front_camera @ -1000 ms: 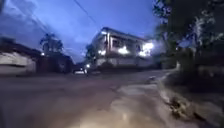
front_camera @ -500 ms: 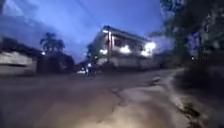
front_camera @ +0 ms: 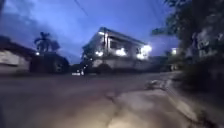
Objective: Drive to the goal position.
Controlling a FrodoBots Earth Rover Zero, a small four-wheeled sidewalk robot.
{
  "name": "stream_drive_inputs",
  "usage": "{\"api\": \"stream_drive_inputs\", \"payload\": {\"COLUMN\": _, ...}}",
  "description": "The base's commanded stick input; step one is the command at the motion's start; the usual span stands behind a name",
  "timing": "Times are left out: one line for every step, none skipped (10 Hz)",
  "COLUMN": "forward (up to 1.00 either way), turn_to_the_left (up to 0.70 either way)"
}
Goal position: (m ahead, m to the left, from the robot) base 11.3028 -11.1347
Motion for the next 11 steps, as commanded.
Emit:
{"api": "stream_drive_inputs", "payload": {"forward": 0.7, "turn_to_the_left": 0.0}}
{"api": "stream_drive_inputs", "payload": {"forward": 0.7, "turn_to_the_left": 0.0}}
{"api": "stream_drive_inputs", "payload": {"forward": 0.7, "turn_to_the_left": 0.0}}
{"api": "stream_drive_inputs", "payload": {"forward": 0.7, "turn_to_the_left": 0.0}}
{"api": "stream_drive_inputs", "payload": {"forward": 0.7, "turn_to_the_left": 0.0}}
{"api": "stream_drive_inputs", "payload": {"forward": 0.7, "turn_to_the_left": 0.0}}
{"api": "stream_drive_inputs", "payload": {"forward": 0.7, "turn_to_the_left": 0.0}}
{"api": "stream_drive_inputs", "payload": {"forward": 0.7, "turn_to_the_left": 0.0}}
{"api": "stream_drive_inputs", "payload": {"forward": 0.7, "turn_to_the_left": 0.0}}
{"api": "stream_drive_inputs", "payload": {"forward": 0.7, "turn_to_the_left": 0.0}}
{"api": "stream_drive_inputs", "payload": {"forward": 0.7, "turn_to_the_left": 0.0}}
